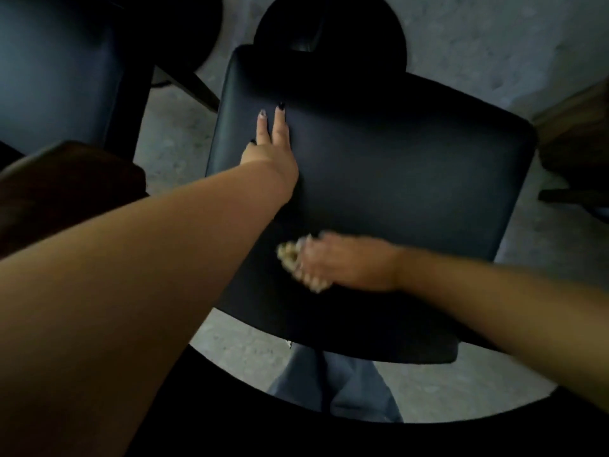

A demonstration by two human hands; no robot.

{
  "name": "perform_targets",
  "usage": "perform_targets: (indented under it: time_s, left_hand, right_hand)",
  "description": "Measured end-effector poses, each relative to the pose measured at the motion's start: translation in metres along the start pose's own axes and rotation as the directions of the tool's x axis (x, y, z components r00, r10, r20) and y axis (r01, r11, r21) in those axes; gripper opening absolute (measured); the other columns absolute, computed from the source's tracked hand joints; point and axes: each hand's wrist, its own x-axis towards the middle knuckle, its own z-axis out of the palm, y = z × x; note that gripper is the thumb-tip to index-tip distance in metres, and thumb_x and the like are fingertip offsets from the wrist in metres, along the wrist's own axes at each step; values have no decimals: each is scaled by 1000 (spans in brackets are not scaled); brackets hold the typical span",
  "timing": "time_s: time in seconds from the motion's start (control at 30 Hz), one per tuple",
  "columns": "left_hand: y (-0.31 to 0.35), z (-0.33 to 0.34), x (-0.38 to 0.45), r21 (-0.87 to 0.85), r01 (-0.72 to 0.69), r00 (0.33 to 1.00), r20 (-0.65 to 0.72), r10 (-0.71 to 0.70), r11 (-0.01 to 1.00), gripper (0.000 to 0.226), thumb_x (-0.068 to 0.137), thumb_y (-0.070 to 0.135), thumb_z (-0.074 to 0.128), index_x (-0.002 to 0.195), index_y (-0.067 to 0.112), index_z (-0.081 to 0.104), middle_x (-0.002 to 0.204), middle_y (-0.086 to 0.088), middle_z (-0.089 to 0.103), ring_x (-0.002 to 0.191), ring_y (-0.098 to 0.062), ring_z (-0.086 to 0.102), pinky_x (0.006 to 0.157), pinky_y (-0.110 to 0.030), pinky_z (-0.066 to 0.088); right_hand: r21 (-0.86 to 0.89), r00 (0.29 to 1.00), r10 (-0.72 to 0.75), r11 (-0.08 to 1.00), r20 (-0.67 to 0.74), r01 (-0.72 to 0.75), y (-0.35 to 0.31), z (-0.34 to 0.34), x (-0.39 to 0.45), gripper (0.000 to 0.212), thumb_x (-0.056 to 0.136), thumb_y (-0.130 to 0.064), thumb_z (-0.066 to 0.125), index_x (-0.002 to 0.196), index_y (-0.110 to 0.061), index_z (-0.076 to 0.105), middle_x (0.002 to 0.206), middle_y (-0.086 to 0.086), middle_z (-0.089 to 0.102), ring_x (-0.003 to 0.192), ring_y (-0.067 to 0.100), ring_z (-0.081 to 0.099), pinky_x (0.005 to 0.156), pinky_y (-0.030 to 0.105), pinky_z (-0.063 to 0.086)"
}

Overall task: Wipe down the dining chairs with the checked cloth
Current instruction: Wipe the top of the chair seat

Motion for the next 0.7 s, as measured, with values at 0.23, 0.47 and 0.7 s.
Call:
perform_targets:
  time_s: [0.23,0.47,0.7]
  left_hand:
    - [-4,25,-9,-405,23,988,-132,-83,914,116,82,3,72,152,13,-20,157,-14,-29,146,-39,-16,113,-48,29]
    - [41,68,-58,-826,251,949,107,-297,505,99,88,12,59,153,35,-12,156,-15,-29,144,-47,-16,115,-50,18]
    - [86,74,-70,-823,223,972,144,-187,523,144,55,55,87,151,35,-19,150,-20,-38,136,-52,-30,114,-62,12]
  right_hand:
    - [427,192,957,270,-216,-863,98,-41,-32,65,80,5,39,144,5,29,155,21,19,145,41,8,117,43,1]
    - [344,208,975,222,-76,-912,87,-48,-23,70,85,1,44,148,7,12,158,20,3,145,39,-4,119,42,-2]
    - [190,425,898,439,-114,-878,116,-42,-43,70,84,4,42,146,11,12,156,25,6,144,44,-1,118,48,-1]
